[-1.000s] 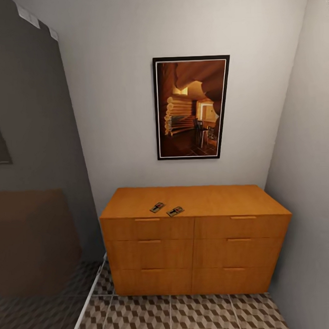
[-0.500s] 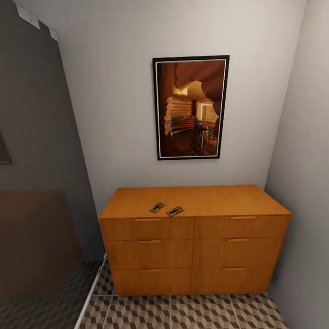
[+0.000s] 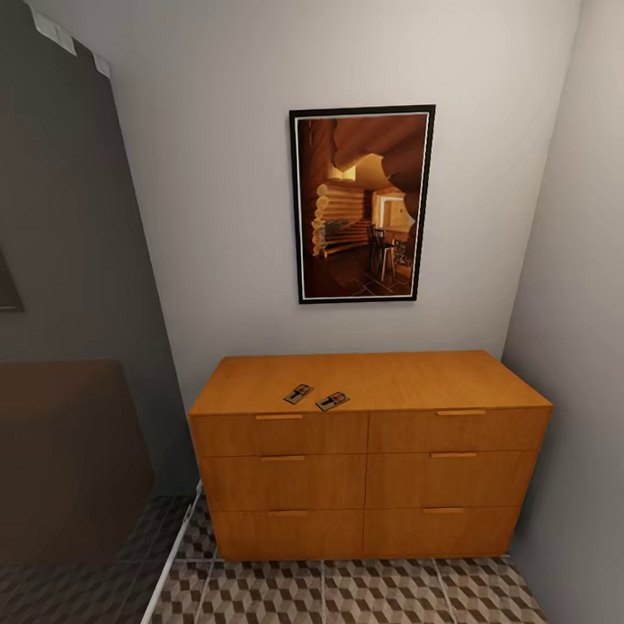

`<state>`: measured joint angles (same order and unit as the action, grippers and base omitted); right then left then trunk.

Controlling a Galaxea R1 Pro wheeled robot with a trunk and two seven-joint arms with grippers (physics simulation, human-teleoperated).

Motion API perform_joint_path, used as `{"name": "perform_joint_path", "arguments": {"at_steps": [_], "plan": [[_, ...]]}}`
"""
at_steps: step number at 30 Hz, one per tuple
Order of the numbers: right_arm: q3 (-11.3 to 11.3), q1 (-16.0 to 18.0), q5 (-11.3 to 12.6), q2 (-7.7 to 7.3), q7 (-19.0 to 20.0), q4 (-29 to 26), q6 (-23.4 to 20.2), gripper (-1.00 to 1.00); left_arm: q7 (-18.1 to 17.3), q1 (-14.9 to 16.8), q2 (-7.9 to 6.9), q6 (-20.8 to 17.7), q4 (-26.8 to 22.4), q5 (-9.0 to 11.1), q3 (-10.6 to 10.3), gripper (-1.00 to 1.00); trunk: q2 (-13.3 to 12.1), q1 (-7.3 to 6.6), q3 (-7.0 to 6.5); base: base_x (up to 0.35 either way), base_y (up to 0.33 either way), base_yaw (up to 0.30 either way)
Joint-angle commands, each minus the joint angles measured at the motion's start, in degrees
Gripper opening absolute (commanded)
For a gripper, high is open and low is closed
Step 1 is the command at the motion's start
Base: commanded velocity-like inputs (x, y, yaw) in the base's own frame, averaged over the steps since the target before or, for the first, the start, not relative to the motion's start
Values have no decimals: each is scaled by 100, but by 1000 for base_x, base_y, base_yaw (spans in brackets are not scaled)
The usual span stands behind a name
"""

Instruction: Take the four mousetraps from the cabinet in the bathroom and place them on the bathroom floor. Make sure all four end up on the same floor surface, and ensure that at least two of them are either under or directly next to the same bathroom sink.

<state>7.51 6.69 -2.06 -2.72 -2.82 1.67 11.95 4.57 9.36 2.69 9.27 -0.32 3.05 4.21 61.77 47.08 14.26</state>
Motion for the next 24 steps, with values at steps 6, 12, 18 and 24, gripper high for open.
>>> {"name": "perform_joint_path", "arguments": {"at_steps": [6,12,18,24], "plan": [[40,8,-23,-1,-8,18,35,100,-1,4,13,19,6,10,31,100,5,0,7,0,0,0],[40,8,-23,-1,-8,18,35,100,0,4,14,20,6,5,28,100,5,0,7,0,0,0],[40,8,-23,-1,-8,18,35,100,0,4,17,18,6,4,27,100,5,0,7,0,0,0],[40,8,-23,-1,-8,18,35,100,-1,4,18,12,6,3,27,100,-196,-109,-83,0,0,0]]}}
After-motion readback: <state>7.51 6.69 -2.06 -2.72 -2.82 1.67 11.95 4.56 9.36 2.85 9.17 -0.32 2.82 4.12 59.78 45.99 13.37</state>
